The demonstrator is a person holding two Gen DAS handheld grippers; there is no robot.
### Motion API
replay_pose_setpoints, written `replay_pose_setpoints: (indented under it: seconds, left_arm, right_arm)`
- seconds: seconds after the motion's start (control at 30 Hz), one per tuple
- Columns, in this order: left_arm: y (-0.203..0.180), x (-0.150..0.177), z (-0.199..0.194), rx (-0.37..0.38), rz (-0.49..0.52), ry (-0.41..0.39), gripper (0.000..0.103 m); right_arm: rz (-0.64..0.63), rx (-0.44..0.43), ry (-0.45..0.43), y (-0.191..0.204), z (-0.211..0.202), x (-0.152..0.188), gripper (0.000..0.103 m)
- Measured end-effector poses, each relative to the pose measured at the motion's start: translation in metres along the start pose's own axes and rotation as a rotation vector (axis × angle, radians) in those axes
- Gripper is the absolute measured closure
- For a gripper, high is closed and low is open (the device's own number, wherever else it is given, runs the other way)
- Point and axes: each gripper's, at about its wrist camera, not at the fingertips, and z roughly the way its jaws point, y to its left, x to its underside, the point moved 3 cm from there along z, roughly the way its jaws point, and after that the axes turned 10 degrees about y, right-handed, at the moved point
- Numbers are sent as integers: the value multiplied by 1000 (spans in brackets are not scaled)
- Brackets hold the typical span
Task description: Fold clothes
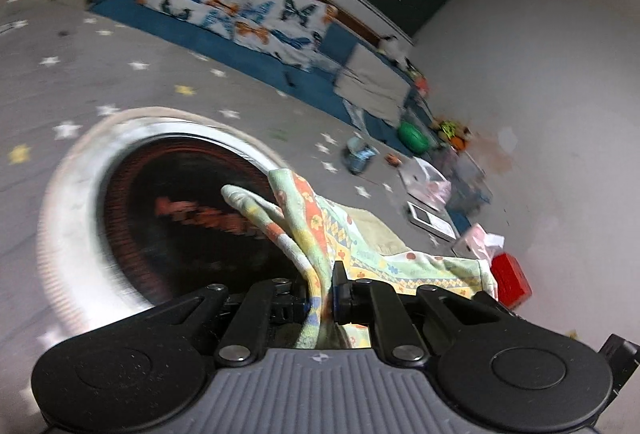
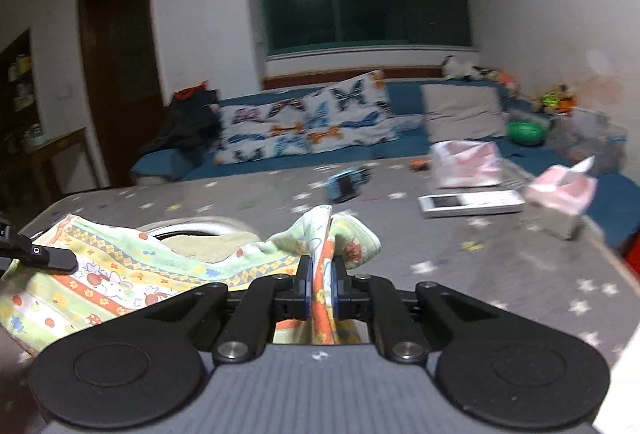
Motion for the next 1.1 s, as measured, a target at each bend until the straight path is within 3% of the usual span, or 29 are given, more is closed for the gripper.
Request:
replay_pose_setpoints:
  seconds: [0.23, 0.5, 0.67, 0.9, 1.1]
  left_arm:
    - [-42, -12, 57, 10, 84, 64, 93]
    - [-36, -1, 106, -42, 86, 169, 93]
    - [-22, 7, 114, -84, 90, 204, 92]
    - [-16, 16, 111, -75, 111, 254, 92]
    - [-13, 13, 106, -119, 125, 245, 75]
  right_arm:
    - [43, 101, 3, -47, 6, -5, 95]
    - [69, 146, 69, -75, 21, 14, 95]
    - [72, 158, 106, -78, 27, 24, 95]
    - [75, 176, 158, -83, 36, 38, 95]
    - [72, 196, 185, -88, 38, 38, 87]
